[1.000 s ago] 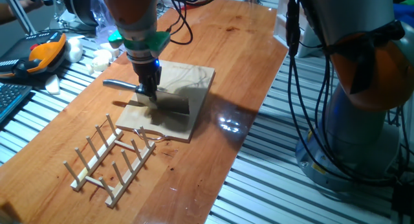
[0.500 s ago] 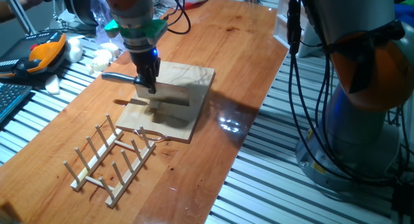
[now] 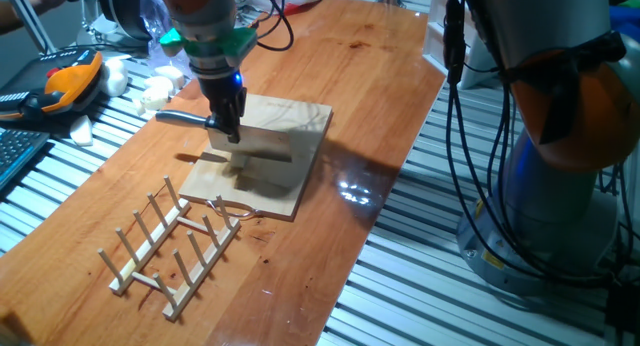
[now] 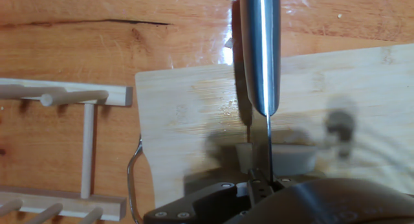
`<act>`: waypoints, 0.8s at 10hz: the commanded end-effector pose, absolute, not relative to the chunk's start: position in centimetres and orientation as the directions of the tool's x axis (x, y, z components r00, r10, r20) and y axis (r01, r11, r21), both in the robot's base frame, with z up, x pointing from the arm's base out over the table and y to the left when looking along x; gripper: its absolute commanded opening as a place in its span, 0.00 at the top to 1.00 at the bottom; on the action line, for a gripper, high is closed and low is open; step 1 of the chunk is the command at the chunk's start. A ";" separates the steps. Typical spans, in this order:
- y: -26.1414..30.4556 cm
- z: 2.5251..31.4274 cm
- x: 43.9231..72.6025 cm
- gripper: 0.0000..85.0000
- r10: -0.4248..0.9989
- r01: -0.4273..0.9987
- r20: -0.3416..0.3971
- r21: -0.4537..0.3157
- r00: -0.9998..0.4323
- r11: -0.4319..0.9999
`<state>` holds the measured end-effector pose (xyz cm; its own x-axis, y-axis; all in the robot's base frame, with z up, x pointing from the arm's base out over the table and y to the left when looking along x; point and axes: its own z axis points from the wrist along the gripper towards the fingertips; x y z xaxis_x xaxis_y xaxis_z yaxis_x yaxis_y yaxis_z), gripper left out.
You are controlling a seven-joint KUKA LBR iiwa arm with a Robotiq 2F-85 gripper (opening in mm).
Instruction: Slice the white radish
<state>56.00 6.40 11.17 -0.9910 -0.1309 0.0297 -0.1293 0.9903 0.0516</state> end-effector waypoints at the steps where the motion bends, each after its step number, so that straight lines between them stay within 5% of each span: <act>1: 6.4 11.1 56.0 1.00 -0.131 -0.129 0.030 0.052 -0.991 0.990; 8: 6.2 10.9 55.9 1.00 -0.126 -0.125 0.030 0.052 -0.992 0.991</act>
<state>55.92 6.22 10.92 -0.9915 -0.1261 0.0306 -0.1244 0.9909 0.0506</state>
